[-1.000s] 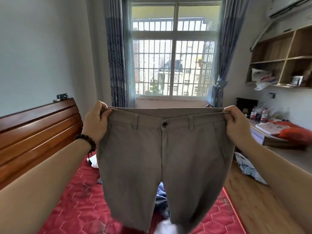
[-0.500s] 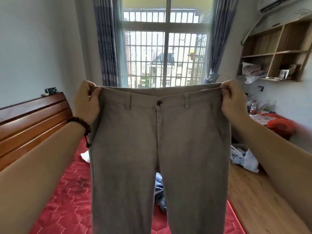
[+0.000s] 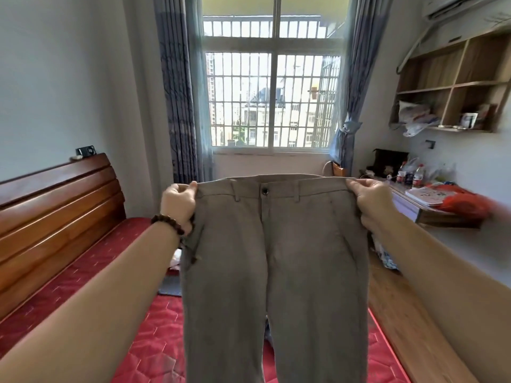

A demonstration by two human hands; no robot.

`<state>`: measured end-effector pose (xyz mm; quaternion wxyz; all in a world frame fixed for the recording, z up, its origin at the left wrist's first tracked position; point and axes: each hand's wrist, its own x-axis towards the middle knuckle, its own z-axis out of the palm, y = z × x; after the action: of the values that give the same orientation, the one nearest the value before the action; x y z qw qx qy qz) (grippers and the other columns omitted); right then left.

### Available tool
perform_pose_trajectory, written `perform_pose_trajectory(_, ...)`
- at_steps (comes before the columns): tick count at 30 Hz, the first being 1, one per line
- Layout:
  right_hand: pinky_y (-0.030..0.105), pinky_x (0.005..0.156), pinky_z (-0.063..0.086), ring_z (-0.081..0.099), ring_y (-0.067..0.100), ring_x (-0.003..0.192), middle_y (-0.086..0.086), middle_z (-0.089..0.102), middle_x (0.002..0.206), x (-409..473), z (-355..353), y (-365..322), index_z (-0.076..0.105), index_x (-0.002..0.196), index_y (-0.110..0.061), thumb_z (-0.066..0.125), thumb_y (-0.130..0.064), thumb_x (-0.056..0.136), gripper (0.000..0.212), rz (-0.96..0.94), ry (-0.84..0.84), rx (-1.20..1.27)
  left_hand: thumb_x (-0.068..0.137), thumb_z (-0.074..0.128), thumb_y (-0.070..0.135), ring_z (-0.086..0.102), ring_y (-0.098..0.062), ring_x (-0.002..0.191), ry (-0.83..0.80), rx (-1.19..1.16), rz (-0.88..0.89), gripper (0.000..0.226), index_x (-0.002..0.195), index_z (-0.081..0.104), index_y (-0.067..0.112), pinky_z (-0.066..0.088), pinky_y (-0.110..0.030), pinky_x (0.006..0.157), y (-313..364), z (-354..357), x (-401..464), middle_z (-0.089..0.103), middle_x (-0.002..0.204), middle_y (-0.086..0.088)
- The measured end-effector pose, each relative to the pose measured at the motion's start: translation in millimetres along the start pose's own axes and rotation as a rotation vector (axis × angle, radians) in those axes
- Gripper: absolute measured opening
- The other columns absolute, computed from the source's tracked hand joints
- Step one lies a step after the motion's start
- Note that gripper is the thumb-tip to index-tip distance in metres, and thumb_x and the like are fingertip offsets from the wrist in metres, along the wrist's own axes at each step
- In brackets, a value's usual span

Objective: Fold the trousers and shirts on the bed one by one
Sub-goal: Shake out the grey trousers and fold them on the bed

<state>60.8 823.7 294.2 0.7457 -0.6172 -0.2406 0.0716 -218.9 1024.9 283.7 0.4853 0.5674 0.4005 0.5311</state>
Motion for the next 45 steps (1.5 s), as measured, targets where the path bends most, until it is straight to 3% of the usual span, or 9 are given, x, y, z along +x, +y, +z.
perform_pose_trajectory(8, 0.031, 0.049, 0.052, 0.061, 0.016, 0.057, 0.004, 0.065, 0.072, -84.6, 76.1, -13.7, 0.062, 0.074, -0.023, 0.068, -0.012, 0.086, 0.018, -0.007, -0.49, 0.047, 0.091, 0.062, 0.023, 0.049, -0.018, 0.072, -0.238, -0.022, 0.294, 0.017, 0.081, 0.052, 0.013, 0.045, -0.036, 0.069, -2.6, 70.7, -65.8, 0.054, 0.077, -0.004)
perform_pose_trajectory(15, 0.033, 0.069, 0.054, 0.061, 0.019, 0.073, 0.014, 0.065, 0.086, -97.3, 82.8, -35.6, 0.068, 0.096, -0.006, 0.06, -0.015, 0.093, 0.012, 0.016, -0.612, -0.023, 0.067, 0.085, 0.031, 0.053, -0.012, 0.074, -0.432, 0.095, 0.403, 0.059, 0.104, 0.043, 0.011, 0.053, -0.03, 0.068, -1.3, 60.2, -75.8, 0.055, 0.085, -0.001)
perform_pose_trajectory(20, 0.021, 0.073, 0.054, 0.063, 0.014, 0.081, 0.016, 0.068, 0.106, -78.5, 64.8, -39.1, 0.071, 0.104, -0.008, 0.062, -0.019, 0.092, 0.018, -0.234, -0.479, -0.231, 0.078, 0.076, 0.009, 0.06, -0.019, 0.083, -0.477, 0.001, 0.297, 0.038, 0.103, 0.048, 0.007, 0.055, -0.045, 0.083, 6.8, 48.6, -64.1, 0.065, 0.095, -0.012)
perform_pose_trajectory(23, 0.025, 0.094, 0.044, 0.052, 0.013, 0.115, 0.003, 0.047, 0.138, -48.7, 39.8, -28.6, 0.047, 0.136, -0.022, 0.077, -0.036, 0.078, 0.067, -0.315, -0.231, -0.38, 0.081, 0.071, 0.001, 0.061, -0.024, 0.089, -0.579, -0.132, 0.24, 0.03, 0.1, 0.049, 0.008, 0.055, -0.046, 0.086, 16.3, 34.7, -54.6, 0.066, 0.097, -0.014)
perform_pose_trajectory(26, 0.044, 0.106, 0.04, 0.048, 0.022, 0.129, 0.003, 0.046, 0.145, -36.7, 24.0, -11.3, 0.03, 0.148, -0.021, 0.089, -0.046, 0.053, 0.115, 0.107, -0.536, -0.034, 0.081, 0.069, -0.002, 0.063, -0.021, 0.084, -0.651, -0.221, 0.231, 0.029, 0.098, 0.05, 0.013, 0.058, -0.04, 0.081, 33.1, 25.0, -47.6, 0.068, 0.09, -0.006)
perform_pose_trajectory(30, 0.034, 0.078, 0.057, 0.068, 0.03, 0.1, 0.012, 0.072, 0.105, -46.6, 34.5, -9.5, 0.066, 0.113, -0.003, 0.086, -0.019, 0.058, 0.06, 0.092, -0.6, 0.178, 0.077, 0.074, 0.006, 0.069, -0.019, 0.084, -0.615, -0.23, 0.247, 0.044, 0.114, 0.054, 0.019, 0.059, -0.036, 0.072, 50.3, 13.3, -36.9, 0.072, 0.093, -0.004)
perform_pose_trajectory(35, 0.039, 0.083, 0.057, 0.069, 0.029, 0.094, 0.013, 0.073, 0.099, -53.2, 55.2, -31.0, 0.071, 0.098, -0.008, 0.078, -0.005, 0.073, 0.026, -0.126, -0.457, 0.21, 0.07, 0.075, 0.023, 0.07, -0.023, 0.095, -0.694, -0.222, -0.061, 0.049, 0.116, 0.062, 0.013, 0.058, -0.03, 0.073, 29.0, -9.2, -27.7, 0.07, 0.11, -0.012)
perform_pose_trajectory(41, 0.037, 0.083, 0.057, 0.069, 0.025, 0.096, 0.008, 0.073, 0.101, -53.1, 54.5, -33.1, 0.069, 0.1, -0.016, 0.083, -0.018, 0.071, 0.033, -0.225, -0.437, 0.132, 0.077, 0.072, 0.008, 0.071, -0.02, 0.088, -0.643, -0.344, -0.02, 0.022, 0.099, 0.07, 0.004, 0.057, -0.028, 0.069, 28.2, 0.3, -34.4, 0.074, 0.097, -0.01)
perform_pose_trajectory(45, 0.039, 0.084, 0.055, 0.067, 0.026, 0.101, 0.007, 0.071, 0.109, -43.1, 27.9, -8.5, 0.063, 0.118, -0.016, 0.083, -0.03, 0.06, 0.062, 0.017, -0.677, 0.07, 0.089, 0.059, 0.0, 0.07, -0.019, 0.087, -0.605, -0.414, 0.02, 0.02, 0.108, 0.064, 0.0, 0.058, -0.029, 0.072, 31.5, 4.0, -40.6, 0.073, 0.096, -0.008)
